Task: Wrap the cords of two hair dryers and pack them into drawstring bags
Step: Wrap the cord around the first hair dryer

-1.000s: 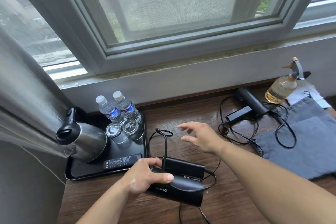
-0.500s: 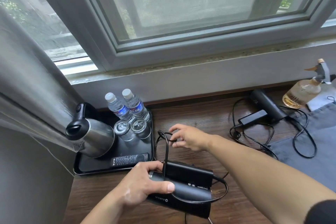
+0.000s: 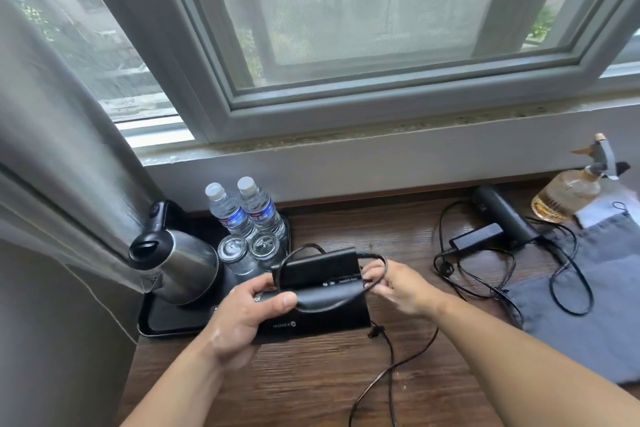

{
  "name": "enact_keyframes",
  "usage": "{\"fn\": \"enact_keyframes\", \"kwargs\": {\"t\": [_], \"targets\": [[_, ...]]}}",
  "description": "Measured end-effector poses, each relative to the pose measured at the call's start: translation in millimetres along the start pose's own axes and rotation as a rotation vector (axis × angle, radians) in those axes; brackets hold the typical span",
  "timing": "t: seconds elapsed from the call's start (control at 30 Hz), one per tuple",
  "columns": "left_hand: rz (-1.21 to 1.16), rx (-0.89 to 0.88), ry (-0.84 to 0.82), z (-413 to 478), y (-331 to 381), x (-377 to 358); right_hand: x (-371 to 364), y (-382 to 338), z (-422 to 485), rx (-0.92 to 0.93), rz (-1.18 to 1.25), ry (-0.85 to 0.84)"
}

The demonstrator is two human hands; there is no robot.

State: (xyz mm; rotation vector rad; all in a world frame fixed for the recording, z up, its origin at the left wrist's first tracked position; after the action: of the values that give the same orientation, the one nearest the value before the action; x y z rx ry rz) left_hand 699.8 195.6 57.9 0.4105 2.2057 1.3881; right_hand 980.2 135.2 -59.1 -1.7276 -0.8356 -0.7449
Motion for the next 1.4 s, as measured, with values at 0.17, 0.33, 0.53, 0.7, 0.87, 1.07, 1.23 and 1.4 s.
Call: {"fn": "enact_keyframes", "kwargs": {"t": [0.17,0.33,0.53,0.7,0.87,1.07,1.23,1.4], "targets": [[-0.096,0.034,0.091,9.0,6.4,3.6,-6.5,11.7,-26.5,-0.13,0.193,-0.098],[-0.148,0.024,0.202,15.0,8.4,-1.6,-22.5,19.7,-54.3,-0.157,0.246,-0.069],[-0.138,0.018,0.315,24.3,2.8,-1.9,-38.8,13.1,-79.4,-0.15,0.264,-0.031],[-0.111,-0.002,0.429,32.4,-8.4,-1.5,-40.6,-1.7,-89.5,-0.112,0.147,-0.045],[-0.053,-0.046,0.484,39.0,-20.9,-2.1,-29.5,-27.3,-98.0,-0.02,0.045,-0.079],[0.129,-0.107,0.455,44.0,-32.7,-2.0,1.2,-61.5,-102.9,0.099,-0.02,-0.139],[0.315,-0.118,0.409,48.6,-43.2,5.2,36.8,-74.9,-107.3,0.167,0.095,-0.125],[0.383,-0.14,0.27,41.7,-36.3,1.1,63.4,-85.0,-111.3,0.208,0.128,-0.125]]}}
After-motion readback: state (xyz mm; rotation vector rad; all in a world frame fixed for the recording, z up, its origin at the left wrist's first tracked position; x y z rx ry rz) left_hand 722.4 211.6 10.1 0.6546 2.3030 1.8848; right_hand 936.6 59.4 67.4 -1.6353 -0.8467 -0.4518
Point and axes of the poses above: each hand's wrist, its own z-axis towards the middle knuckle, its own x-axis out of the back of the hand, y = z × x, the point moved 2 cm from there along z, towards the middle knuckle, and after that the axes turned 10 degrees about -x, right-handed, at the moved point
